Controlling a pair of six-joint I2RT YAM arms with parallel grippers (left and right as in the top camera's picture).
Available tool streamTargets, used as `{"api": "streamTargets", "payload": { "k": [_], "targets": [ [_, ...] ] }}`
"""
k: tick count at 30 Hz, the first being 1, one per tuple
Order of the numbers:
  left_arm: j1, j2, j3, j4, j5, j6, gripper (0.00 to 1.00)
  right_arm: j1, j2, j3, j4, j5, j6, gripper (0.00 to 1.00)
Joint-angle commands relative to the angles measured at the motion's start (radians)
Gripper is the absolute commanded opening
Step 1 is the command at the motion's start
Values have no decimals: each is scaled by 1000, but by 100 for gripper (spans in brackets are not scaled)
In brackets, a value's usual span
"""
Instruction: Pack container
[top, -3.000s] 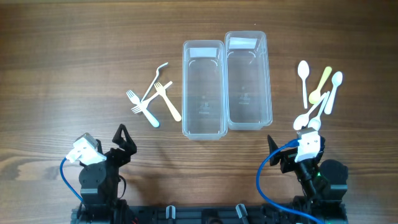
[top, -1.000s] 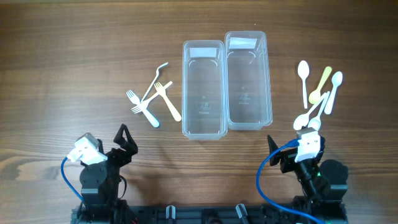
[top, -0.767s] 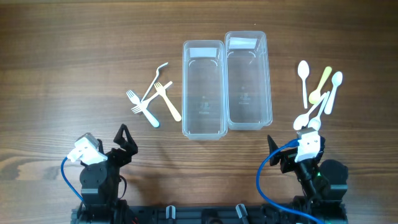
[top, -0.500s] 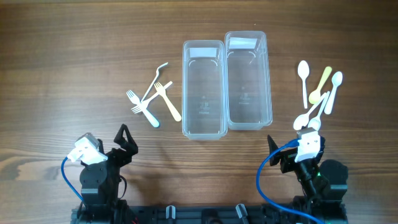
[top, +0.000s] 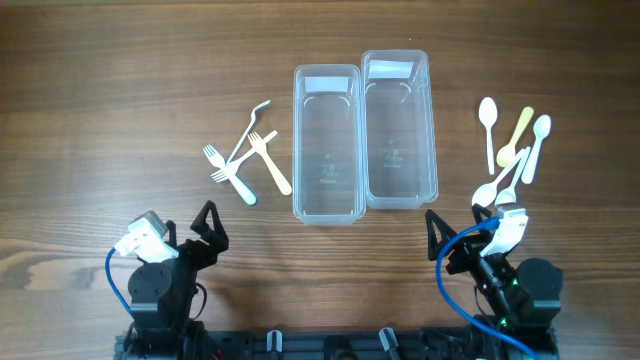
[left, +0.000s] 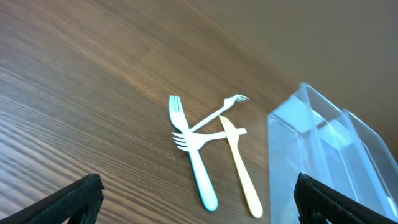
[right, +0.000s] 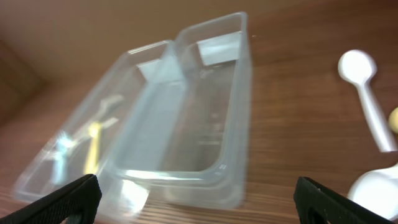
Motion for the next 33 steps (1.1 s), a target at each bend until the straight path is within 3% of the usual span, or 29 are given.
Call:
{"api": "streamTargets", "payload": {
  "k": [1,8,20,26,33],
  "targets": [
    [-5,-5,67,3,55,-1,99,-5,-10,17,18,-91,100,100],
    [-5,172,303,-44,14,101,100,-5,150,207,-65,-67,106,100],
    [-5,758,730,-216,-42,109,99,-5,842,757,-406,236,-10,100],
    [-5,961,805,-261,-42,187,99,-37,1172,1026,-527,294,-88,100],
    [-5,1069,806,-283,-42,187,100,-225,1385,1164,-538,288,-90,100]
  ]
}}
